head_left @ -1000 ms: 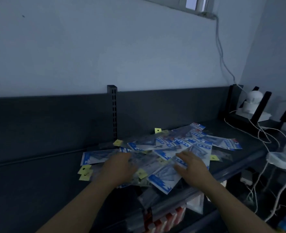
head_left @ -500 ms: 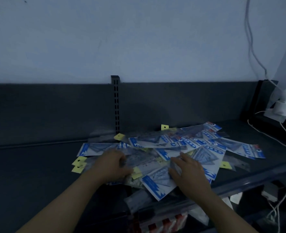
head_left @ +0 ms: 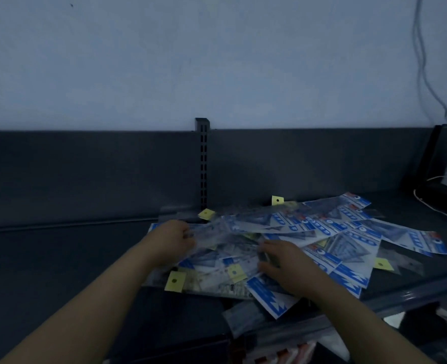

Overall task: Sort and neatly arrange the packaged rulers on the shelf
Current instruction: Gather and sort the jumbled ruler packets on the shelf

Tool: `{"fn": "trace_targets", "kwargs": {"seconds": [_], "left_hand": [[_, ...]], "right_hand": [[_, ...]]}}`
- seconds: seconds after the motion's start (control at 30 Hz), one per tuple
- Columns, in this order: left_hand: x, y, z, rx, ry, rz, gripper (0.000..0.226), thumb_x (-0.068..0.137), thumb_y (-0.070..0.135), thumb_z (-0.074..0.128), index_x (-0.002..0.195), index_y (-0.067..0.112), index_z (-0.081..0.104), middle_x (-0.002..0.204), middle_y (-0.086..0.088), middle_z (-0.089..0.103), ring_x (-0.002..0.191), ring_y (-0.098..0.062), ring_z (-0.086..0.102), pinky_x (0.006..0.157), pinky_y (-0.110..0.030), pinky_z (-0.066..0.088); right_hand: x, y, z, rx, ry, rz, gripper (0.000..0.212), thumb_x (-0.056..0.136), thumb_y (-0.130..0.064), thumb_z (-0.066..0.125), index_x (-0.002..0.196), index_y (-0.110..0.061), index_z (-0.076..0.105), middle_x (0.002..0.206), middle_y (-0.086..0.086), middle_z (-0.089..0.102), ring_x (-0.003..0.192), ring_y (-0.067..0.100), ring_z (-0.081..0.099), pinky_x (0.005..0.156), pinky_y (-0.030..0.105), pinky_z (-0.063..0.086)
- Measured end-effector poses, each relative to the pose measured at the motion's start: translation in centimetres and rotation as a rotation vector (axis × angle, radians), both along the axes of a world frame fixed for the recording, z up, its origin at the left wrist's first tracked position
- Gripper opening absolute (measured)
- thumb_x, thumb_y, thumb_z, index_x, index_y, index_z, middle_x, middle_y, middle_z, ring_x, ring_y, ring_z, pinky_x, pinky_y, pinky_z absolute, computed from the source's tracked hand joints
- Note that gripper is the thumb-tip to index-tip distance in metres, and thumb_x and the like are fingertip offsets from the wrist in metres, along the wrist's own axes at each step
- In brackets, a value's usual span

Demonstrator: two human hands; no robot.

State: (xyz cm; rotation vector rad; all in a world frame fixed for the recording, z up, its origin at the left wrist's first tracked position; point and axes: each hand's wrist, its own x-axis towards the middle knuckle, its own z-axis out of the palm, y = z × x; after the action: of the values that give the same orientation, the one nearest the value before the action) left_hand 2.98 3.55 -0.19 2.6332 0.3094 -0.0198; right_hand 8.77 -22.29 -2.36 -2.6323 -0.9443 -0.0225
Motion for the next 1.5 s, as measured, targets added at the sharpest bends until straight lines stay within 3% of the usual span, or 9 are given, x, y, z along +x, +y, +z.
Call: {"fn": "trace_targets", "kwargs": {"seconds": [0.2, 0.37, 0.47, 0.6, 0.8, 1.03, 1.3, 1.43, 1.5], "left_hand": [[0.7, 0.4, -0.2, 0.032, 0.075, -0.009, 0.033, 0.095, 0.025, 0.05, 0.067, 0.014, 0.037, 0.067, 0.0, 0.04, 0.057, -0.011, 0.036, 0.052, -0.025, 0.026], [0.2, 1.0, 0.0, -0.053, -0.034, 0.013, 0.031, 0.095, 0.026, 0.05, 0.07, 0.013, 0.038, 0.067, 0.0, 0.038, 0.057, -0.012, 0.034, 0.053, -0.027, 0.024], [-0.5, 1.9, 0.0, -0.142, -0.072, 0.045, 0.021, 0.095, 0.026, 0.053, 0.082, 0.009, 0.053, 0.075, -0.001, 0.051, 0.062, -0.01, 0.044, 0.052, -0.025, 0.029], [-2.0, 3.0, -0.5, -0.172, -0.086, 0.103, 0.02, 0.092, 0.025, 0.055, 0.081, 0.009, 0.051, 0.075, -0.003, 0.051, 0.062, -0.012, 0.044, 0.052, -0.026, 0.028], [-3.3, 2.1, -1.3, -0.177, -0.107, 0.096, 0.02, 0.089, 0.031, 0.059, 0.082, 0.013, 0.056, 0.077, -0.001, 0.057, 0.064, -0.011, 0.048, 0.053, -0.025, 0.034], [-3.0, 1.4, -1.5, -0.052, 0.015, 0.041, 0.026, 0.084, 0.028, 0.068, 0.096, 0.015, 0.049, 0.082, 0.008, 0.046, 0.068, -0.001, 0.041, 0.049, -0.016, 0.029], [-1.5, 1.7, 0.5, -0.211, 0.027, 0.115, 0.028, 0.09, 0.017, 0.053, 0.065, 0.013, 0.041, 0.065, 0.0, 0.042, 0.057, -0.008, 0.037, 0.047, -0.018, 0.027], [-1.3, 0.4, 0.7, -0.661, -0.071, 0.236, 0.007, 0.095, 0.013, 0.052, 0.097, 0.008, 0.056, 0.086, -0.003, 0.058, 0.075, -0.014, 0.056, 0.061, -0.023, 0.048], [-0.9, -0.6, 0.1, -0.839, -0.078, 0.287, 0.02, 0.096, 0.009, 0.049, 0.113, 0.004, 0.057, 0.096, -0.013, 0.065, 0.086, -0.028, 0.064, 0.076, -0.036, 0.056]], "right_hand": [[1.1, -0.4, 0.3, -0.116, 0.134, -0.011, 0.05, 0.09, -0.042, 0.059, 0.137, -0.025, 0.048, 0.133, -0.003, 0.044, 0.124, 0.017, 0.037, 0.101, 0.029, 0.035], [2.0, -0.1, 0.9, -0.02, 0.201, -0.062, 0.036, 0.083, -0.03, 0.071, 0.115, -0.018, 0.059, 0.112, -0.002, 0.056, 0.103, 0.016, 0.055, 0.088, 0.032, 0.05], [2.2, 0.2, 1.1, 0.085, 0.255, -0.071, 0.02, 0.082, -0.018, 0.072, 0.097, -0.022, 0.06, 0.102, -0.005, 0.059, 0.092, 0.014, 0.059, 0.079, 0.029, 0.052], [2.7, 0.5, 2.1, 0.208, 0.208, -0.127, 0.015, 0.085, -0.013, 0.067, 0.081, -0.026, 0.062, 0.091, -0.007, 0.064, 0.086, 0.013, 0.061, 0.075, 0.026, 0.049], [3.2, 1.9, 4.9, 0.359, -0.016, -0.164, 0.013, 0.088, -0.009, 0.064, 0.099, -0.008, 0.071, 0.089, -0.001, 0.065, 0.083, 0.011, 0.058, 0.062, 0.014, 0.037], [3.6, 3.7, 9.8, 0.551, -0.226, -0.15, 0.022, 0.087, -0.01, 0.065, 0.108, -0.008, 0.07, 0.09, -0.001, 0.066, 0.074, 0.005, 0.056, 0.074, 0.021, 0.042], [5.4, 4.1, 8.6, 0.693, 0.273, -0.315, 0.022, 0.09, -0.005, 0.053, 0.105, 0.0, 0.068, 0.083, 0.008, 0.061, 0.073, 0.017, 0.052, 0.064, 0.032, 0.043], [4.8, 4.7, 4.7, 0.796, 0.513, -0.412, 0.023, 0.091, -0.004, 0.048, 0.097, 0.014, 0.061, 0.074, 0.01, 0.048, 0.066, 0.019, 0.043, 0.062, 0.034, 0.035], [4.4, 5.1, 3.4, 0.84, 0.62, -0.426, 0.022, 0.091, -0.001, 0.046, 0.079, 0.006, 0.063, 0.069, 0.011, 0.046, 0.059, 0.02, 0.043, 0.059, 0.036, 0.036]]}}
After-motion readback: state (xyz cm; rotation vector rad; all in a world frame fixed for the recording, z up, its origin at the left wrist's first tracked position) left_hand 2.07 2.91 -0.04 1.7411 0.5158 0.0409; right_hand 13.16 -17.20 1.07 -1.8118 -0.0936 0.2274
